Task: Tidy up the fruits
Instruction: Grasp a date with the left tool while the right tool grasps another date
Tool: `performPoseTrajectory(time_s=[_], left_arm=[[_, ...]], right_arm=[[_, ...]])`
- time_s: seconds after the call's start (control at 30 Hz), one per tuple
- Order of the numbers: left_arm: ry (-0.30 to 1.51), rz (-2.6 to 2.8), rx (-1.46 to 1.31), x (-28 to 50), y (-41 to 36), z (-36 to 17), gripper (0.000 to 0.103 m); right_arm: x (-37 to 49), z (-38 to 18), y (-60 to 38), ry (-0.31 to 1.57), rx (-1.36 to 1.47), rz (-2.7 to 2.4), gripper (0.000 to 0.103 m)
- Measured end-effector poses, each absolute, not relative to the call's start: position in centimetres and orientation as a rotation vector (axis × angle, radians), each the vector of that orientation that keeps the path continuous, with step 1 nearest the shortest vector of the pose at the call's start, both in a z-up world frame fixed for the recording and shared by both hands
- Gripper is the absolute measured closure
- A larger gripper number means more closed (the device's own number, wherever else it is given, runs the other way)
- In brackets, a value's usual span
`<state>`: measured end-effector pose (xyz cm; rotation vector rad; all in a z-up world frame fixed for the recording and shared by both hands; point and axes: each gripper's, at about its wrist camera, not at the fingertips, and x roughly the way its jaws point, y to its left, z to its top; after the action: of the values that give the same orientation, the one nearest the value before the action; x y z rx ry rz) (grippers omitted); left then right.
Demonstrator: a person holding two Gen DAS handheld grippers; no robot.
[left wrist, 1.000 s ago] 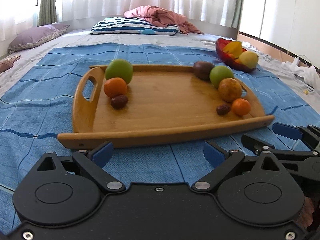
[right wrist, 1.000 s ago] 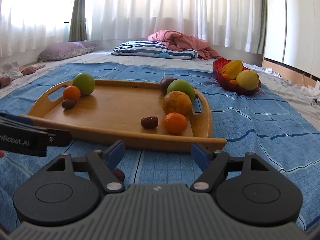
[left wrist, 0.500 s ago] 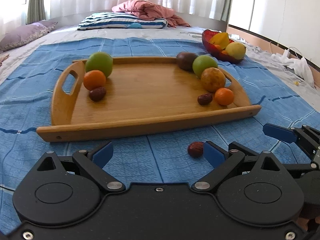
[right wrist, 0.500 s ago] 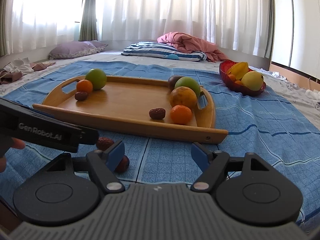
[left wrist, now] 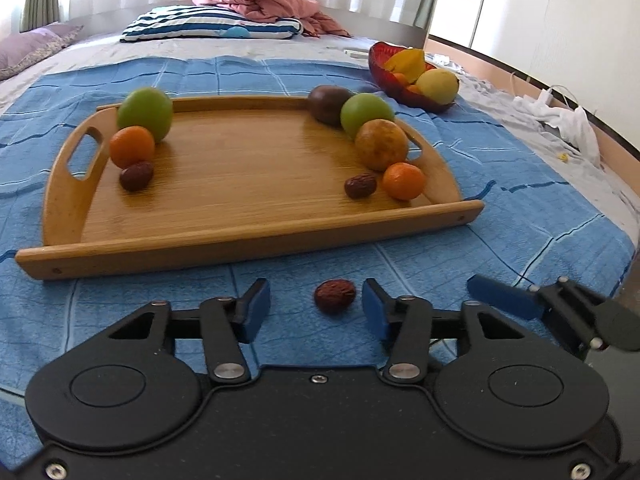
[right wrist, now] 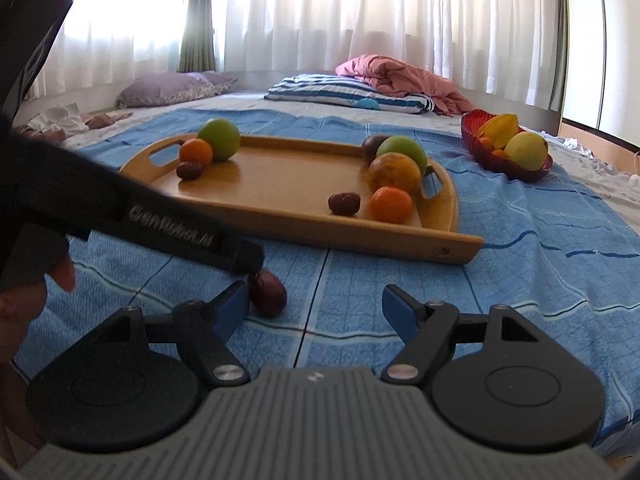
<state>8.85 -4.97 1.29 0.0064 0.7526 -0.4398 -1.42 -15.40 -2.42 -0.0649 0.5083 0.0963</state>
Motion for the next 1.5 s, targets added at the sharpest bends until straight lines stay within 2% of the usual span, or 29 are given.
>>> performPoseTrajectory(time_s=[0.1,0.13,0.17,0.37,0.5,0.73,0.83,1.3,1.4,1.43,1.5], left_arm=[[0.765,-0.454,0.002,9.0,-5.4,1.1,0.071],[0.769,-0.459,0.002,9.0,-5.5,1.1,0.078],[0.771,-0.461,0.007,8.9,-5.6,1.0,0.080],[0.756,-0.459,0.023,8.5,-5.8,1.0,0.080],[0.747,-0.438,0.025,8.5,-5.3,1.1,0.080],[0.729,-0.402,0.031,8.2,-4.1,1.5,0.080],[0.717,-0.383,0.034,7.9,-3.5,1.6,0.080],[0.699,-0.320,0.038,6.0,-1.1,1.5,0.080],[0.701,-0.318,0.048,5.7,-1.0,1.3,0.076],[0.704,-0.321,0.051,5.5,-0.9,1.3,0.071],[0.704,-0.322,0.059,5.2,-0.7,1.3,0.068]], right_arm=[[-1.4,-2.6,-15.3,0.514,-0.054,0.104,0.019],[-1.4,-2.6,-15.3,0.514,-0.053,0.105,0.019],[-1.4,-2.6,-15.3,0.514,-0.052,0.106,0.019],[-1.2,-2.7,-15.3,0.519,-0.039,0.115,0.022],[-1.0,-2.7,-15.2,0.519,-0.029,0.126,0.028],[-0.9,-2.6,-14.9,0.517,-0.019,0.146,0.050],[-0.8,-2.6,-14.7,0.515,-0.020,0.155,0.055],[-1.0,-2.3,-14.5,0.511,-0.006,0.155,0.058],[-1.3,-2.2,-14.5,0.515,-0.016,0.159,0.058],[-1.4,-2.2,-14.5,0.517,-0.024,0.159,0.048],[-1.6,-2.1,-14.8,0.526,-0.043,0.151,0.044]])
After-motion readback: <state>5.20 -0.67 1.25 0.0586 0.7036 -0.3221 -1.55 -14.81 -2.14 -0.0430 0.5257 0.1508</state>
